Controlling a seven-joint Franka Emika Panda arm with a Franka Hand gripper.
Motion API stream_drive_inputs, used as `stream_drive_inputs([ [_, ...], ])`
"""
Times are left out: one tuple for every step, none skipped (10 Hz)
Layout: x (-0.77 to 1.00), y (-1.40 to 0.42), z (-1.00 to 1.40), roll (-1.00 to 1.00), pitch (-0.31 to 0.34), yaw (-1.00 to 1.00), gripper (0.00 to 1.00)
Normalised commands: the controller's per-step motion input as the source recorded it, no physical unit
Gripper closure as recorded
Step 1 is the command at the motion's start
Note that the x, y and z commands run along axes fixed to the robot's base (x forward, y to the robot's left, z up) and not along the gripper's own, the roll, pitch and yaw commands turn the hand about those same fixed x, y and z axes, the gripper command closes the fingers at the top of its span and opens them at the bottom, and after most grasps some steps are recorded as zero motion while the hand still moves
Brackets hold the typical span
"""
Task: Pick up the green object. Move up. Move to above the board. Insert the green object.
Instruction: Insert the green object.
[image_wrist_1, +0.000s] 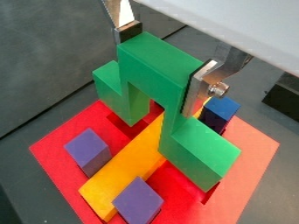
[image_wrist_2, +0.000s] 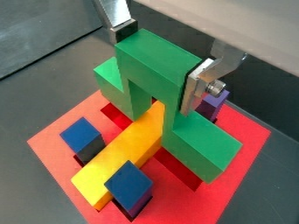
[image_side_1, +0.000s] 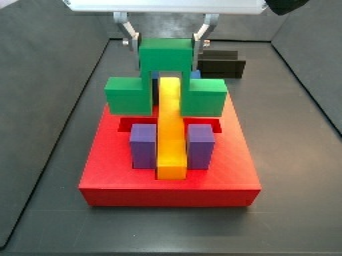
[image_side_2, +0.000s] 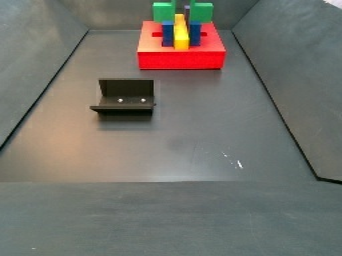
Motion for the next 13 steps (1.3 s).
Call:
stream_drive_inputs([
  [0.0,-0.02,-0.09,-0.03,-0.147,0.09,1.0],
  [0.0,-0.05,-0.09,-0.04,-0.173,0.05,1.0],
  [0.0,-0.02,-0.12,-0.04,-0.174,0.06,1.0],
  [0.03,0.0,-0.11,-0.05,-0.184,0.09,1.0],
  [0.16,0.0,-0.04,-0.05,-0.181,0.07,1.0],
  [0.14,0.0,-0.08,0.0,-0.15,0.03,1.0],
  [0.04,0.0,-0.11,0.01,-0.103,0.02,1.0],
  [0.0,0.0,-0.24,0.15,-0.031,0.06,1.0],
  [0.0,0.0,-0.27,0.22,0.0,0.07,1.0],
  [0.0,0.01,-0.22,0.27,0.0,0.07,1.0],
  [0.01,0.03,-0.09,0.25,0.0,0.11,1.0],
  [0.06,0.0,-0.04,0.19,0.0,0.15,1.0],
  [0.0,0.0,-0.11,0.18,0.0,0.1,1.0],
])
